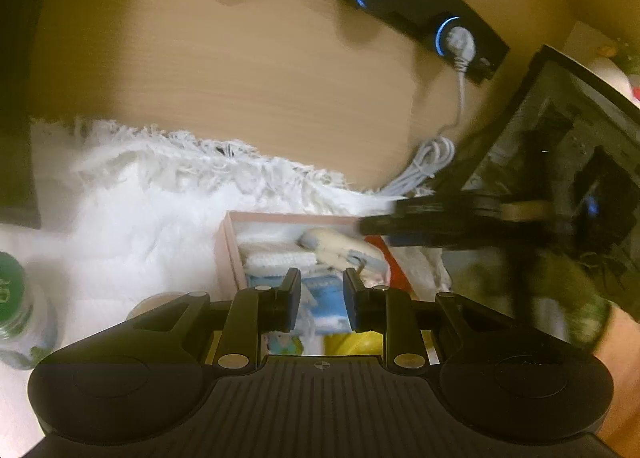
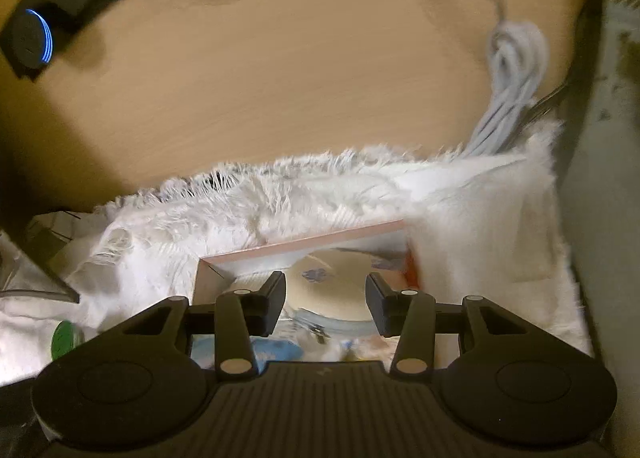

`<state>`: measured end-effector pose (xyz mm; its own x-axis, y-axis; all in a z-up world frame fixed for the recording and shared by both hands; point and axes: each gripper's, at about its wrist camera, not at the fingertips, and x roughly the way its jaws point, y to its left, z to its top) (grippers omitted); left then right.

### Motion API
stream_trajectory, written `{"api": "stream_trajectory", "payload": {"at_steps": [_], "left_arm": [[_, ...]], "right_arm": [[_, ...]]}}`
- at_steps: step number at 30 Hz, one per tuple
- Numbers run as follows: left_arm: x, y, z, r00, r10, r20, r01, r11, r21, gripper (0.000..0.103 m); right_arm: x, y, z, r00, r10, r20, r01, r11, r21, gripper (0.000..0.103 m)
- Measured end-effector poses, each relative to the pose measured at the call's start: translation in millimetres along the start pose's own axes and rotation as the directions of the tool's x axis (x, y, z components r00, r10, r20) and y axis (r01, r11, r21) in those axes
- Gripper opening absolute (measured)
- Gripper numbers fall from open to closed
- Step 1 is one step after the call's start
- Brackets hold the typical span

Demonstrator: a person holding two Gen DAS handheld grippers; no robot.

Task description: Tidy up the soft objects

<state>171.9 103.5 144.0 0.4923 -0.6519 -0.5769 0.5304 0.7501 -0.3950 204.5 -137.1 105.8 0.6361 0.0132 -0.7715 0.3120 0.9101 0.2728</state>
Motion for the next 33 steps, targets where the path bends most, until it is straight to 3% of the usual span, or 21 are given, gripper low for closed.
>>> {"api": "stream_trajectory", "payload": {"at_steps": [2,5,11,14,20,23,29,31,33], "left_arm": [[-12.2,-0.6,-1.6,1.000,0.015,0.016,-0.015,1.000,0.018,0.026],[-27.0,-1.0,-3.2,0.997,0.050,0.051,-0.052,0.997,0.055,0.026],[-42.4,-0.6,-19.2,0.989,0.108,0.099,-0.118,0.989,0.092,0.026],[-51.0,-4.6,-42.8,0.979,0.167,0.120,-0.182,0.975,0.128,0.026],[-44.6,-13.0,-113.3,0.962,0.259,0.088,-0.265,0.963,0.053,0.026],[-25.1,-23.2,-142.5,0.941,0.328,0.086,-0.331,0.944,0.022,0.026],[20.9,-39.0,-187.4,0.906,0.422,0.030,-0.421,0.906,-0.039,0.026],[25.2,-47.7,-198.9,0.893,0.442,0.079,-0.442,0.897,-0.024,0.032],[29.3,-59.2,-203.9,0.876,0.472,0.105,-0.475,0.880,0.010,0.041]], "right_arm": [[15.0,4.2,-3.2,0.999,-0.038,-0.026,0.038,0.999,-0.005,0.046],[20.7,12.0,-5.9,0.997,-0.073,-0.010,0.072,0.993,-0.099,0.046],[-22.0,-0.7,-19.3,0.996,0.003,0.091,-0.001,1.000,-0.020,0.048],[-56.8,-2.2,-43.0,0.990,0.013,0.144,-0.007,0.999,-0.044,0.061],[-102.8,-6.7,-115.9,0.969,-0.018,0.246,0.070,0.976,-0.205,0.079],[-96.8,-15.2,-149.8,0.977,-0.033,0.210,0.090,0.959,-0.270,0.080],[-38.7,-36.5,-195.1,0.997,-0.077,0.021,0.080,0.945,-0.316,0.083],[-39.7,-29.4,-210.7,0.989,-0.089,0.117,0.129,0.906,-0.404,0.086],[-40.9,-27.1,-216.2,0.984,-0.093,0.152,0.149,0.896,-0.418,0.088]]}}
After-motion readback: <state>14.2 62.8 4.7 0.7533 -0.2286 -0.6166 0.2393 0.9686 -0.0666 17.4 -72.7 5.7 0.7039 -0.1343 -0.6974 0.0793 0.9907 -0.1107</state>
